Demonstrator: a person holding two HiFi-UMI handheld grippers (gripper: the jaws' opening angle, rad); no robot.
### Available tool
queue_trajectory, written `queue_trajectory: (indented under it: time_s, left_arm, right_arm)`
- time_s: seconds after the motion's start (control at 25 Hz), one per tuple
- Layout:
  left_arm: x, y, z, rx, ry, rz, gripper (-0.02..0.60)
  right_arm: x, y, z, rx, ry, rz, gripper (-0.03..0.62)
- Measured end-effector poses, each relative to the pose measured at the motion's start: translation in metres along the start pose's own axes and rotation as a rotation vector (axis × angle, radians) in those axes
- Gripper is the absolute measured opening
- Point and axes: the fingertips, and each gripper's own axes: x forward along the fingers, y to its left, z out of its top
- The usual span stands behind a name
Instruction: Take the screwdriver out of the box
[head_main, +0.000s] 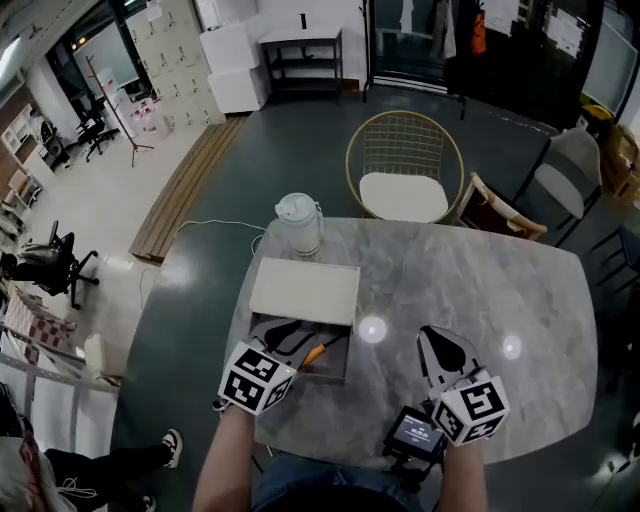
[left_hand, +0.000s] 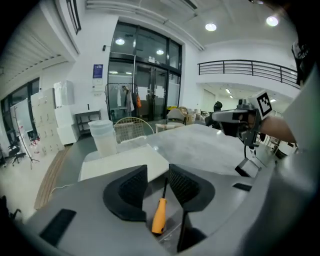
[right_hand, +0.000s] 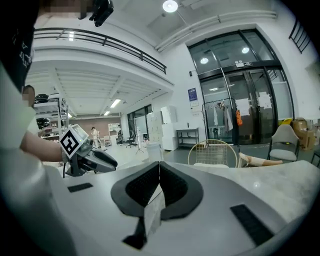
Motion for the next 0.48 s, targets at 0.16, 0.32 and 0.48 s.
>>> queue_trajectory:
  time_s: [0.16,0.32,0.48]
  left_arm:
    - [0.020,-0.006,-0.031,0.069,0.150,-0.066,0.145]
    - [0.037,-0.013,-0.058,0.156,0.292,-0.124,0.144]
    - [0.049,-0.015,-0.080,0.211,0.415,-0.164,0.134]
  right_arm:
    - [0.000,-0.008,-0.022,0.046,0.042,-0.036,0.026]
    - [0.000,-0.020,-0.037,0.085,0.063,-0.068,0.025]
    - [0.000,-0.028,-0.051,0.117,0.080,-0.100,0.025]
